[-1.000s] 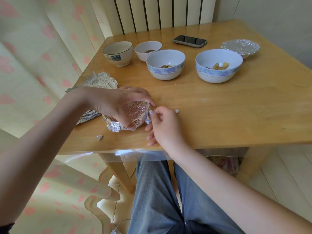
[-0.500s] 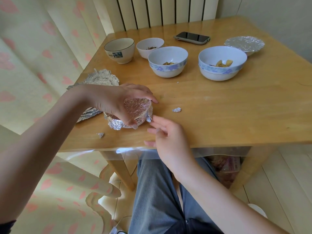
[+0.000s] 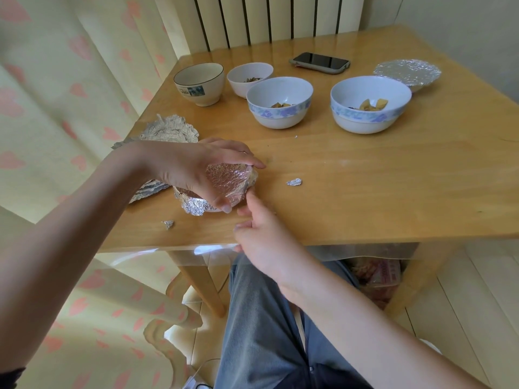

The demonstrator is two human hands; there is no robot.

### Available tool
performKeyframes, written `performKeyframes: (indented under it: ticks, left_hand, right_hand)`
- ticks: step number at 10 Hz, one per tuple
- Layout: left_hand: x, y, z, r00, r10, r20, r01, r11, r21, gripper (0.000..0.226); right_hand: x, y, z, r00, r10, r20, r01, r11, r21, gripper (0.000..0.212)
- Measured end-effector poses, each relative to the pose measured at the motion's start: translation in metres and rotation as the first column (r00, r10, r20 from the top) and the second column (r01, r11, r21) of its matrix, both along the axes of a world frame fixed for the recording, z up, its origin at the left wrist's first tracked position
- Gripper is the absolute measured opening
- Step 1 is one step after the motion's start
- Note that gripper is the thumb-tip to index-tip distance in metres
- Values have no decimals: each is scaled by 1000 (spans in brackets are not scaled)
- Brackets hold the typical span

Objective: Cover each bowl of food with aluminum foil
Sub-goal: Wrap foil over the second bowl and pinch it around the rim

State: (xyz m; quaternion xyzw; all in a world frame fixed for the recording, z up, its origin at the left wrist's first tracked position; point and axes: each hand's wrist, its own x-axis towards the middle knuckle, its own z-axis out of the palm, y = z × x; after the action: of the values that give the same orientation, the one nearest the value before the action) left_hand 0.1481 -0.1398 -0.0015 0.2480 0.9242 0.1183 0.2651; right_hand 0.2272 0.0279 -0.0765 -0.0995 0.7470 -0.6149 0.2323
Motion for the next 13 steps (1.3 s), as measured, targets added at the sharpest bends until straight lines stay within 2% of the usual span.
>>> performKeyframes:
  ticks: [1,2,3,4,5,6,7,8,9,10,11,12,13]
  left_hand:
    - [-1,1,1,1000,-9,-23,8,999,-33,86]
    - [-1,1,1,1000,0,-15,-1,999,-40,86]
    - [-1,0,0,1000,3,-14,-3,1000,-27,86]
    - [-2,0,0,1000,18,-5,-18,999,-39,88]
    - [-3,0,0,1000,19,2,-19,999,-43,88]
    - [-2,0,0,1000,28,4,-28,999,-37,88]
    - [-1,0,0,999,47,11,-47,998,-33,90]
    - [0,0,1,998,53,15,-53,998,-33,91]
    - [-1,0,-1,996,83,-38,-84,995,-50,114]
    - [-1,-1,-3,993,102,-60,-105,993,-62,126]
    - [-2,0,-3,993,101,-59,-105,991,-78,129]
    - [-1,2,-1,997,75,-35,-77,995,-69,111]
    - [0,4,2,999,40,1,-40,997,-66,83]
  right_hand:
    - [-4,11,1,997,-70,40,72,996,-47,69]
    - [-6,10,4,997,-66,-38,65,997,-31,72]
    - [-5,8,9,998,-55,27,58,993,-106,70]
    - [-8,13,11,980,-45,196,102,951,-291,65]
    - [-11,22,12,953,-13,301,136,911,-390,64]
    - [-10,27,11,968,-48,247,129,938,-322,74]
    - [-8,24,9,973,-9,230,81,950,-302,81]
    - [-5,17,10,963,40,267,58,936,-347,87]
    - [2,3,13,956,84,282,39,914,-403,105]
    - [3,-10,10,951,73,301,56,915,-400,130]
    - [3,-12,13,945,70,319,74,906,-418,135]
    - [5,8,21,937,87,339,57,917,-394,107]
    - [-4,19,16,945,8,327,128,912,-390,87]
